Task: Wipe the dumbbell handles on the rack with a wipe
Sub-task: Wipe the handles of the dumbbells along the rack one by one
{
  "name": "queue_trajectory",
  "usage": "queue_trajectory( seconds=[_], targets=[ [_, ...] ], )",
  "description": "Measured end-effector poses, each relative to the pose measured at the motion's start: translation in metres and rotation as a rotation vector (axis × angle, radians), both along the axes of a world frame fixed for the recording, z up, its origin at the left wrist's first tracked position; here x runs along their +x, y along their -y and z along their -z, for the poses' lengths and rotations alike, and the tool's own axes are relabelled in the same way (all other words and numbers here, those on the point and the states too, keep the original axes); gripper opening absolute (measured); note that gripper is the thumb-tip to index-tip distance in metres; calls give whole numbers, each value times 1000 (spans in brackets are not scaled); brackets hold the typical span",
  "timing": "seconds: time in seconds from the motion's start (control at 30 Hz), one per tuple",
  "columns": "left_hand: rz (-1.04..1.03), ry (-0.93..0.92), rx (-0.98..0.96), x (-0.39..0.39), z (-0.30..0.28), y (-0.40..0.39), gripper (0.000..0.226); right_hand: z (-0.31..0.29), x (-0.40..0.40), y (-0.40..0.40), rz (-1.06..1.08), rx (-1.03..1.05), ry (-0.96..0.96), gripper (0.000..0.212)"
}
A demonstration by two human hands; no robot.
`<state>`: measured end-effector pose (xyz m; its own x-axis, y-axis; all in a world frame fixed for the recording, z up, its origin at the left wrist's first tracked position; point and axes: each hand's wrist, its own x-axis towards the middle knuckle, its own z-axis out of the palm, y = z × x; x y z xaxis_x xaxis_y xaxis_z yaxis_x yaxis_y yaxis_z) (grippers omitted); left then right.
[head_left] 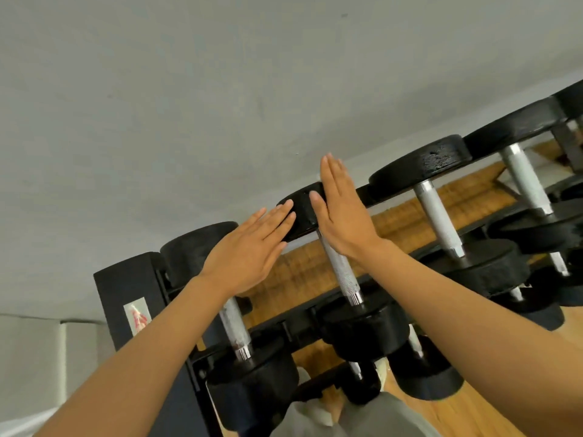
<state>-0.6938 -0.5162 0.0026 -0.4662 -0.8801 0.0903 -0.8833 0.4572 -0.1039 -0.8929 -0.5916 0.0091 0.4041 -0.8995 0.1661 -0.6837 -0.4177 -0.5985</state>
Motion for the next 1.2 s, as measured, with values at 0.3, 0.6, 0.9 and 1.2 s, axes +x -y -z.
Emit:
queue_trajectory(
  seconds=[0.3, 0.6, 0.9, 1.2],
  targets=[
    [-2, -22, -28, 1, 4, 1, 55, 13, -16, -14, -200, -319, -273, 58],
    [-28, -32, -76, -1, 6, 0, 55, 19, -45, -28, -386, -401, -362, 54],
    [-108, -88, -139, -3, 3, -4, 53, 6, -20, -8, -441, -474, -414, 52],
    [-227, 102, -238, 33, 8, -39, 52, -1, 1, 10, -613, -611, -666, 52]
  ],
)
